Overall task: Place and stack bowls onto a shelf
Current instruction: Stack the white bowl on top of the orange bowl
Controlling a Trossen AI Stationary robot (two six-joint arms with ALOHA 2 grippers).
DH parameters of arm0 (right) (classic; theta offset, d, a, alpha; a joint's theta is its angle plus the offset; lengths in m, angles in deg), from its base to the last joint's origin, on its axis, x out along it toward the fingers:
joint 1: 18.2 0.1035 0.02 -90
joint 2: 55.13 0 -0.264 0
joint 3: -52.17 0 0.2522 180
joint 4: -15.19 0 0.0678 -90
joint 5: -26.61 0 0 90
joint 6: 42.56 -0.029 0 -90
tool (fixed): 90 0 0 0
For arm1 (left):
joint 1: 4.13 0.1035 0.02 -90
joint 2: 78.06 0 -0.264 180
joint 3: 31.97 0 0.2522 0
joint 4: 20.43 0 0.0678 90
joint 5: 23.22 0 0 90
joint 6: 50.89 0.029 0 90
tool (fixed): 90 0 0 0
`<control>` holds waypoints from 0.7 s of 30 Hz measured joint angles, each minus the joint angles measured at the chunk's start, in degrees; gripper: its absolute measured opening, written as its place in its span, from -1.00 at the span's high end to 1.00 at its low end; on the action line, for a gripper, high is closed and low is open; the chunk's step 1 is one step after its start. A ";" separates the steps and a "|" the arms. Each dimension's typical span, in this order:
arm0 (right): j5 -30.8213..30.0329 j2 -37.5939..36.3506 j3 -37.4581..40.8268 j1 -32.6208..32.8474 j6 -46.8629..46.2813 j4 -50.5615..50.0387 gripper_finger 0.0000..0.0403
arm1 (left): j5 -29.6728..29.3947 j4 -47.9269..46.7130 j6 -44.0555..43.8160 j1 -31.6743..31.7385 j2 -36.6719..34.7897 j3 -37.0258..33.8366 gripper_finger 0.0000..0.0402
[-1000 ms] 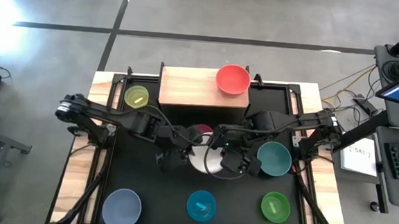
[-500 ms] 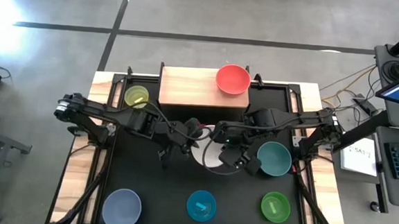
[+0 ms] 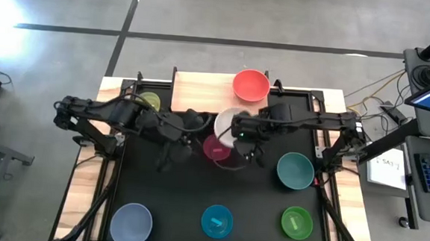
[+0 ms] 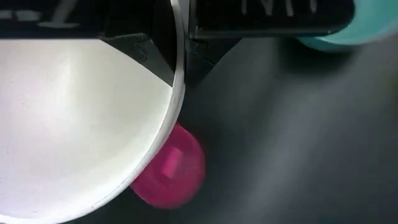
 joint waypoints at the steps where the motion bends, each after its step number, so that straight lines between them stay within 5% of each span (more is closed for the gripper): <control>1: -2.00 0.00 -0.30 -0.78 0.49 -0.21 0.96 | 0.02 -2.04 -1.60 0.00 0.13 0.47 0.37; 21: -3.63 -0.04 -8.61 -26.73 -0.95 -0.88 0.96 | -0.02 -16.97 -18.41 0.00 -0.69 -0.19 0.37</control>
